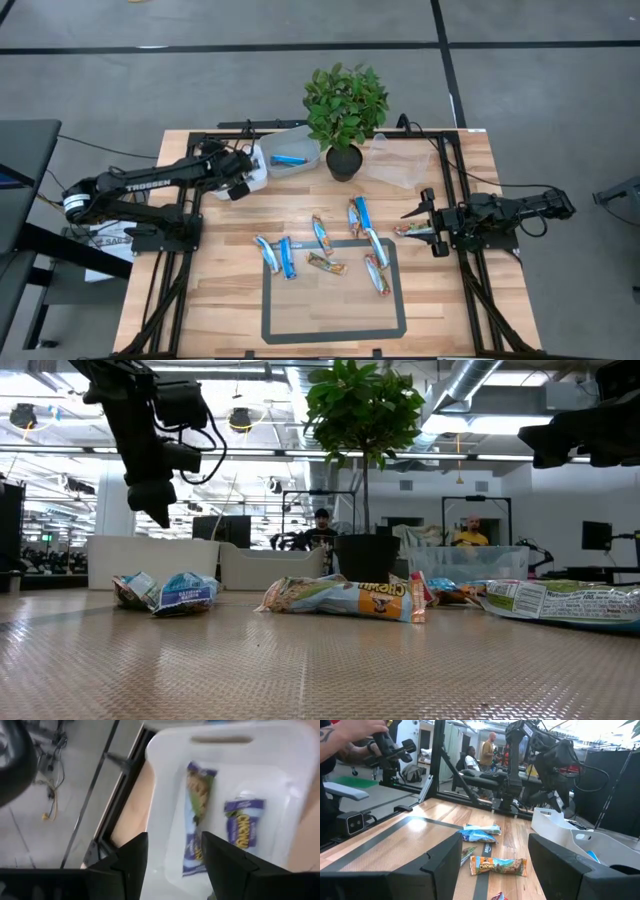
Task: Pick and place Granola Bars by type
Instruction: Put the blue granola bar into the white bin
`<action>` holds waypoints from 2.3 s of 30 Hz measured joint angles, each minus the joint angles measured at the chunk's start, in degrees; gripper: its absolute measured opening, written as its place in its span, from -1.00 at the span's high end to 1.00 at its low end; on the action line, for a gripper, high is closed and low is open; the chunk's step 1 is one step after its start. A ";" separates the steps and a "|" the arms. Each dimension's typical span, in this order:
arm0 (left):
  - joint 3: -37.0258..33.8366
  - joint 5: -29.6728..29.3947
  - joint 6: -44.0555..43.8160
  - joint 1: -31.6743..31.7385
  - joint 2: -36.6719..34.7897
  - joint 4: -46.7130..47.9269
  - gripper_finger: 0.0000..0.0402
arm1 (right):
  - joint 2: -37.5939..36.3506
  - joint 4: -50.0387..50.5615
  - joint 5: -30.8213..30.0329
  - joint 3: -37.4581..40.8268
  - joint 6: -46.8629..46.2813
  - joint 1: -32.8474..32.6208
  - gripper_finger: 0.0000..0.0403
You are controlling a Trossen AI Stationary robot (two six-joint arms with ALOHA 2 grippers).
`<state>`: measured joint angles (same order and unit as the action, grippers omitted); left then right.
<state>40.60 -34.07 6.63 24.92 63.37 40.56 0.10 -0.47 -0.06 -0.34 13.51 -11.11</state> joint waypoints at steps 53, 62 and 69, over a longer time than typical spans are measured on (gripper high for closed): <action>0.04 20.62 44.70 -44.89 24.31 -29.37 0.11 | 0.00 0.00 0.00 0.00 0.01 0.00 -0.11; 1.79 21.23 48.18 -44.74 29.38 -33.77 0.11 | 0.00 0.00 -0.02 -0.01 0.01 0.00 -0.11; 2.43 24.19 47.57 -43.77 29.60 -33.47 0.13 | 0.00 0.00 0.00 0.00 0.01 0.00 -0.11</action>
<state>43.03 -9.88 54.20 -18.84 92.97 7.09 0.10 -0.47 -0.05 -0.34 13.52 -11.11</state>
